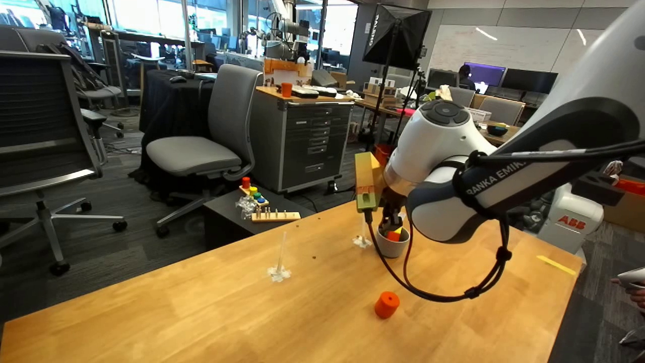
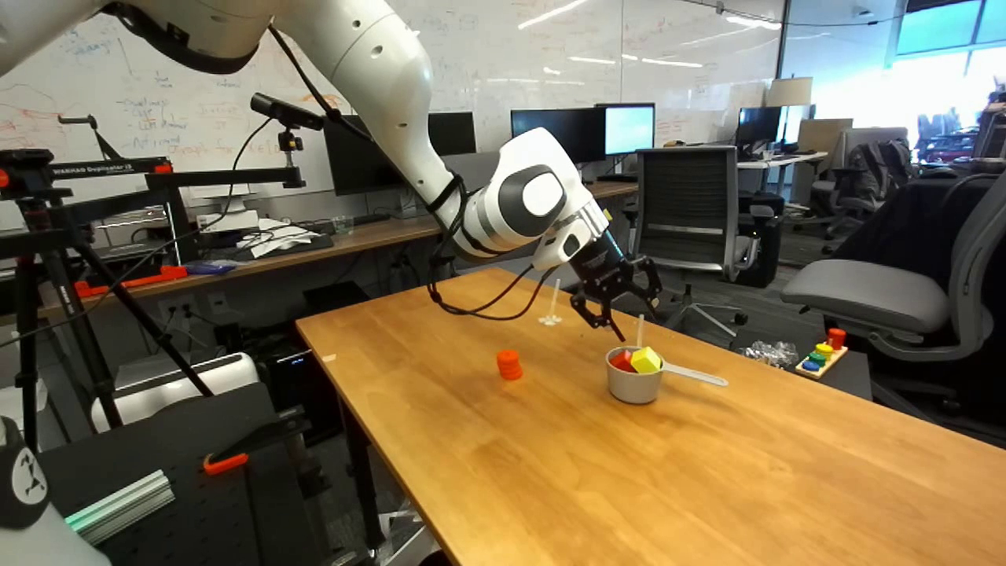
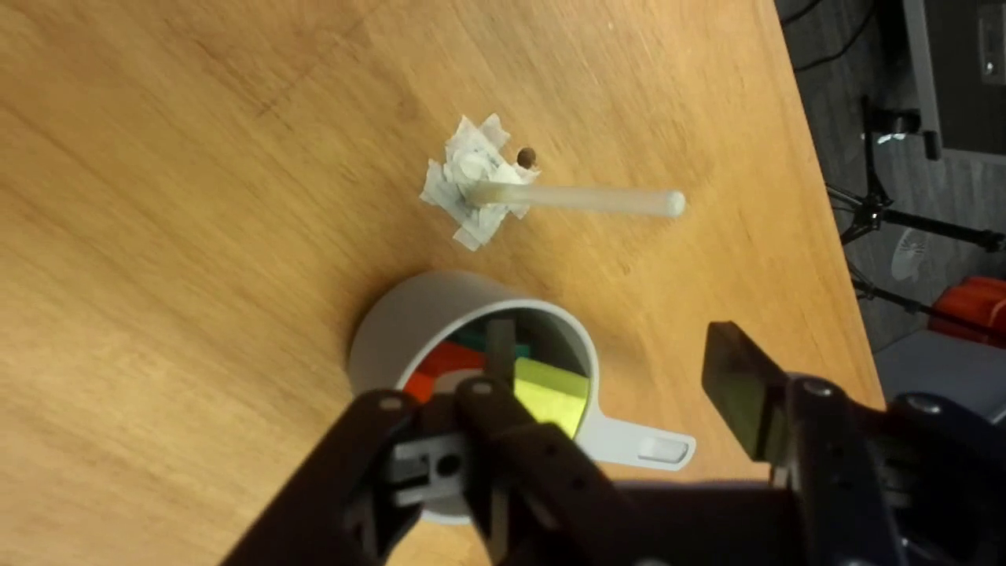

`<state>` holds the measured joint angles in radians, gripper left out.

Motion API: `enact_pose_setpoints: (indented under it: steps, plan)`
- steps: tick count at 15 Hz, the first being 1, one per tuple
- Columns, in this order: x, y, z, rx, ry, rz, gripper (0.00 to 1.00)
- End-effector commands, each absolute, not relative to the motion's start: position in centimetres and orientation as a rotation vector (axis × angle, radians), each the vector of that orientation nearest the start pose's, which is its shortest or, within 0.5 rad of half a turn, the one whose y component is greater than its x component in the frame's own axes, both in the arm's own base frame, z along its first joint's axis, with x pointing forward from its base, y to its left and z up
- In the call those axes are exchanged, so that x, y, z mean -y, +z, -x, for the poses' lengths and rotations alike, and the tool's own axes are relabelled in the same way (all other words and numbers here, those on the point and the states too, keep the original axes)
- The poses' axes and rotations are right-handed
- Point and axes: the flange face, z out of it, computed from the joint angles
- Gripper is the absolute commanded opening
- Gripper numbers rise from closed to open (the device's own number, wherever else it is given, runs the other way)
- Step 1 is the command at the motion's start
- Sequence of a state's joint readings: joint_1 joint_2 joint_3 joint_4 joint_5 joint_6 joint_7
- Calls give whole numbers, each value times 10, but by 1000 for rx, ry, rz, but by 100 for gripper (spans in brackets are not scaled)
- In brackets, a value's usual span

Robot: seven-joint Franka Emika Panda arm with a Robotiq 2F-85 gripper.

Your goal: Put all the blocks in the gray pot one at a time except the orange cylindrical block

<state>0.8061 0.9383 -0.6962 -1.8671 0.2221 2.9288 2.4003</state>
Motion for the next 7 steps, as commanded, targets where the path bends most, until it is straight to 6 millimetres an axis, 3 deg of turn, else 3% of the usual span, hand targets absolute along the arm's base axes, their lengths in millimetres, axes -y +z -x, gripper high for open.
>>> enact_pose_setpoints:
  steps: [1, 3, 4, 5, 7]
  plan:
    - [-98, 151, -652, -2529, -736, 1278, 96]
    - [-106, 155, -645, -2529, -723, 1286, 100]
    - [-96, 144, -649, -2525, -749, 1300, 93]
    - [-98, 145, -648, -2522, -747, 1301, 100]
    - [-101, 146, -648, -2519, -743, 1302, 100]
